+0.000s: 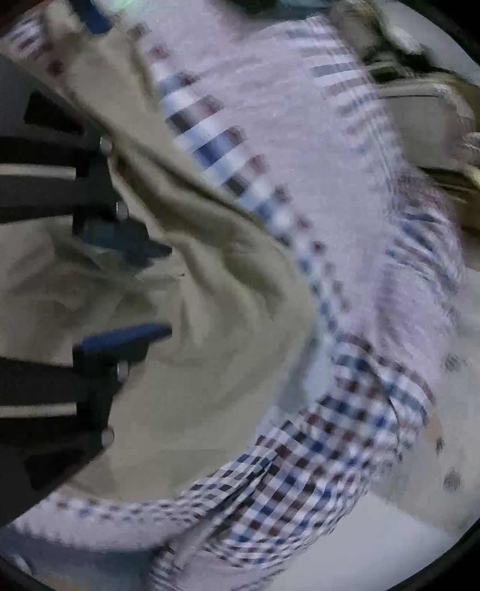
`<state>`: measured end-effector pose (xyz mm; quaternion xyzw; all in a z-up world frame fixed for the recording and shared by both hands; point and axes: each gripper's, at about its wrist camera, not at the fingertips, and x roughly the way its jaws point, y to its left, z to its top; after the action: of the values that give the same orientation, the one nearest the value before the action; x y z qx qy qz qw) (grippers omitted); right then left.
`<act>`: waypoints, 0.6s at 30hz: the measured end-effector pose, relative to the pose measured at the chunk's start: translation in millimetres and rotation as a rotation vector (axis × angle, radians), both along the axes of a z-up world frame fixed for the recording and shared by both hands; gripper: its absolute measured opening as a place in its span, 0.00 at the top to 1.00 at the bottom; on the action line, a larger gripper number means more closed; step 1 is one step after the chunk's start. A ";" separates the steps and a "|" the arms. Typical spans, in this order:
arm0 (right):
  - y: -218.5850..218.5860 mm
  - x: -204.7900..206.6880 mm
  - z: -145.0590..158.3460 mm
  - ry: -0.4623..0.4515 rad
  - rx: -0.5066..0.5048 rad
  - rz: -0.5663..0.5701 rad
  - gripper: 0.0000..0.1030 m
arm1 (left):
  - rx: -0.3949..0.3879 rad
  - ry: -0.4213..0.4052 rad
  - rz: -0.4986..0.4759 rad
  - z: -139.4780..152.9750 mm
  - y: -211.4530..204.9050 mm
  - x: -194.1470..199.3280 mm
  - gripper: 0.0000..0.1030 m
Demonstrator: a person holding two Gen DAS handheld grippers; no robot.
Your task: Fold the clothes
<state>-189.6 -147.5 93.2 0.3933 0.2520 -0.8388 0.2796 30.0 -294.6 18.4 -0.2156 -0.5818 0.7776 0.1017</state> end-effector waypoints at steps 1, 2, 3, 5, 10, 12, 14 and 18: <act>6.0 11.3 6.5 0.025 -0.032 0.011 0.53 | -0.001 -0.001 0.000 -0.1 0.6 0.1 0.16; 10.4 23.9 10.5 0.045 -0.048 0.032 0.52 | -0.003 -0.002 0.001 0.1 1.5 0.4 0.16; 12.1 38.9 11.3 0.065 -0.049 0.073 0.52 | -0.005 -0.003 0.002 0.2 2.4 0.6 0.16; 9.2 72.5 4.9 0.109 -0.012 0.189 0.54 | -0.006 -0.006 0.003 0.0 3.5 1.5 0.16; -8.6 111.3 -32.9 0.180 0.180 0.316 0.56 | -0.016 -0.009 0.009 0.4 2.5 3.3 0.16; -11.5 107.1 -47.5 0.183 0.229 0.293 0.67 | -0.016 -0.010 0.014 0.2 0.2 4.0 0.16; -9.8 97.4 -54.9 0.176 0.239 0.249 0.90 | -0.010 -0.011 0.019 -0.5 -2.0 4.2 0.16; -7.8 109.4 -35.3 0.221 0.169 0.253 0.93 | -0.018 -0.013 0.029 -1.5 -1.7 2.3 0.16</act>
<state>-80.2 -155.3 57.9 0.2859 0.3984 -0.8109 0.3194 32.4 -296.3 16.9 -0.2130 -0.5785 0.7828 0.0845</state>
